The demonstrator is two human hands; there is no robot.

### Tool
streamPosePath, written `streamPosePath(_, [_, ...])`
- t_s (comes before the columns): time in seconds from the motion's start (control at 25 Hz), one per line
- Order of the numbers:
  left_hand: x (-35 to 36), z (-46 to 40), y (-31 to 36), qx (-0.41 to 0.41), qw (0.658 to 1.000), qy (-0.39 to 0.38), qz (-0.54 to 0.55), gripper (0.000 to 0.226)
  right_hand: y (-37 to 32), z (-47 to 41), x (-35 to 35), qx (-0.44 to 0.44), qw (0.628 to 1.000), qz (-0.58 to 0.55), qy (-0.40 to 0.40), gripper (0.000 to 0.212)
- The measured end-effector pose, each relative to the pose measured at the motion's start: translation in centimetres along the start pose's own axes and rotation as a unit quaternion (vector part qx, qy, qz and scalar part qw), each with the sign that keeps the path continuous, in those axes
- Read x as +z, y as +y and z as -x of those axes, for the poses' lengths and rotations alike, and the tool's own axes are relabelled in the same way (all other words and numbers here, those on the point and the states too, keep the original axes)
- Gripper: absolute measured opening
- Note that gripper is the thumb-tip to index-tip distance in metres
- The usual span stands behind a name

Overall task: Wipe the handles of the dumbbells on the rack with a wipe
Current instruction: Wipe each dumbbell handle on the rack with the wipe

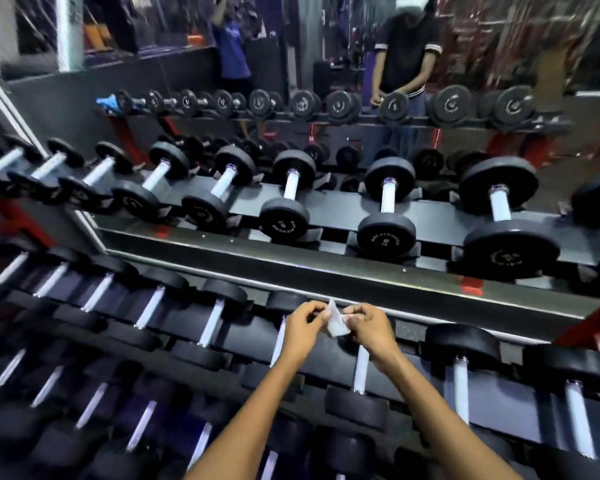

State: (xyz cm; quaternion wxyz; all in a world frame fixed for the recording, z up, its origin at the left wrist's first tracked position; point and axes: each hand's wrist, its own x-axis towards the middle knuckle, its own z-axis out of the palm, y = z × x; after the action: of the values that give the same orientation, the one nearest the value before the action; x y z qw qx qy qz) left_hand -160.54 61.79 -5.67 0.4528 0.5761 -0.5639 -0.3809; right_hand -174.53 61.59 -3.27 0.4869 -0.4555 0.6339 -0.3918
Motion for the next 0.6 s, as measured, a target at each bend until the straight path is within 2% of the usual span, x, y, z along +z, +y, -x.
streamPosePath(0.16, [-2.7,-0.7,0.4,-0.064,0.990,0.012,0.125,0.027,-3.1,0.5,1.9,0.043,0.973,-0.217,0.062,0.017])
streamPosePath(0.24, [-4.0,-1.1,1.4,-0.130,0.965,0.010,0.229,0.030,-4.5,0.6,3.1,0.019,0.967,-0.232,0.106,0.020])
streamPosePath(0.32, [-5.3,-1.7,2.1,-0.178,0.943,-0.004,0.281,0.035,-5.5,0.9,4.2,-0.023,0.975,-0.181,0.124,0.025])
streamPosePath(0.36, [-5.8,-1.9,2.3,-0.187,0.944,-0.027,0.270,0.034,-5.9,1.0,4.7,-0.044,0.981,-0.145,0.120,0.027])
streamPosePath(0.44, [-7.1,-2.6,2.1,-0.172,0.959,-0.081,0.209,0.017,-6.8,1.3,5.9,-0.069,0.988,-0.098,0.096,0.030])
streamPosePath(0.48, [-7.7,-3.1,1.8,-0.151,0.965,-0.109,0.183,0.006,-7.2,1.4,6.5,-0.071,0.990,-0.098,0.076,0.031])
streamPosePath(0.6, [-9.5,-4.5,1.1,-0.081,0.976,-0.173,0.106,0.007,-8.8,1.5,8.0,-0.053,0.987,-0.152,0.024,0.032])
